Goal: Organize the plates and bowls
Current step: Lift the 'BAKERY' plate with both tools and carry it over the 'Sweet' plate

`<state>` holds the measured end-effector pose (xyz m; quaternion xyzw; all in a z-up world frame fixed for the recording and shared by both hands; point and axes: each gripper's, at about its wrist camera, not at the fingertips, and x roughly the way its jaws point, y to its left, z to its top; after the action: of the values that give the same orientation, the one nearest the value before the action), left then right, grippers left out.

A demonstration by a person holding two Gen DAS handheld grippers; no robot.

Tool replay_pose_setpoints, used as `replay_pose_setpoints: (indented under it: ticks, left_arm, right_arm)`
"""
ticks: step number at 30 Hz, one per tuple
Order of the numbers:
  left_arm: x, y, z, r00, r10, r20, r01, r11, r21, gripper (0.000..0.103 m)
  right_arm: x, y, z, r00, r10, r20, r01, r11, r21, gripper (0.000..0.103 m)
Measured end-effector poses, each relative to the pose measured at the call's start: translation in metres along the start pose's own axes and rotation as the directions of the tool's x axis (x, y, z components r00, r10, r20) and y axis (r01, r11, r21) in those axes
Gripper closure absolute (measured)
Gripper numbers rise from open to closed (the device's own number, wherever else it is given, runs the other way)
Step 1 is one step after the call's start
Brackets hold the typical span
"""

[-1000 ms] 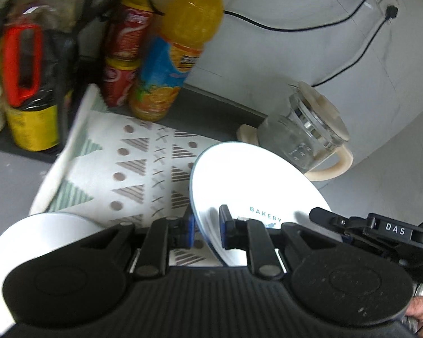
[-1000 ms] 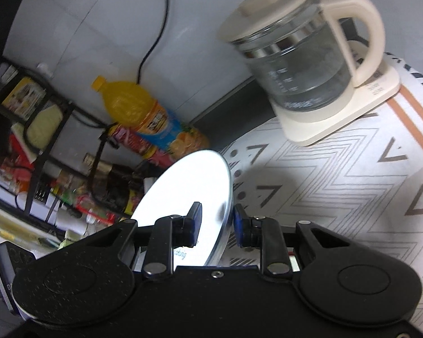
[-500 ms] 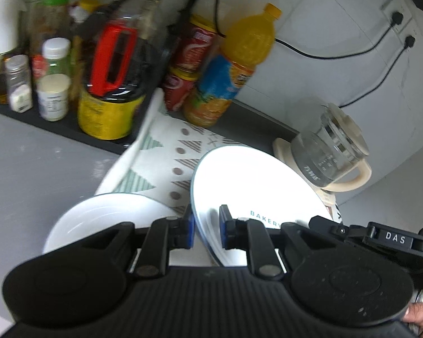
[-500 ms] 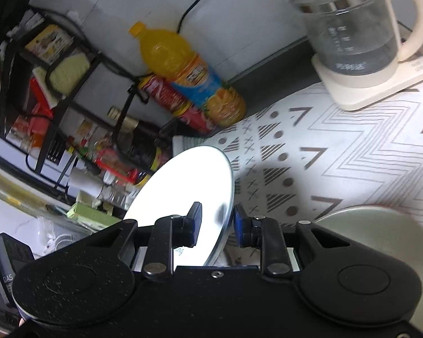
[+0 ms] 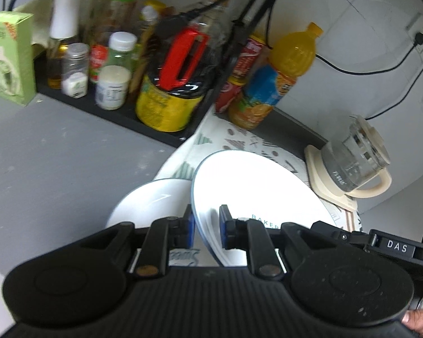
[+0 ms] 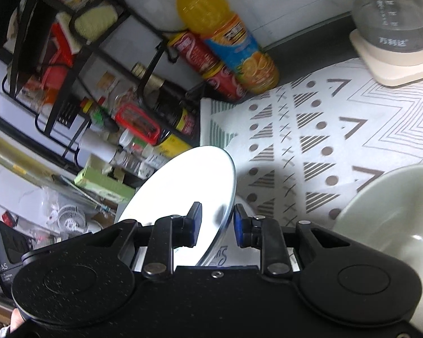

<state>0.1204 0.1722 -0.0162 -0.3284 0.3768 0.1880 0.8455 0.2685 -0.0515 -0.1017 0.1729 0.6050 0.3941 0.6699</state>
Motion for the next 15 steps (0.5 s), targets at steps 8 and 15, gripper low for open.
replay_pose_setpoints:
  ticks: [8, 15]
  left_arm:
    - [-0.003, 0.023, -0.009, 0.999, 0.042, -0.024, -0.042, 0.999, -0.025, 0.088]
    - [0.01, 0.037, -0.021, 0.995, 0.058, -0.079, -0.063, 0.997, -0.053, 0.088]
  right_arm:
    - [0.015, 0.017, -0.019, 0.999, -0.031, -0.041, 0.029, 0.998, -0.063, 0.079]
    - [0.026, 0.024, -0.035, 0.992, -0.109, -0.071, 0.099, 0.986, -0.136, 0.079]
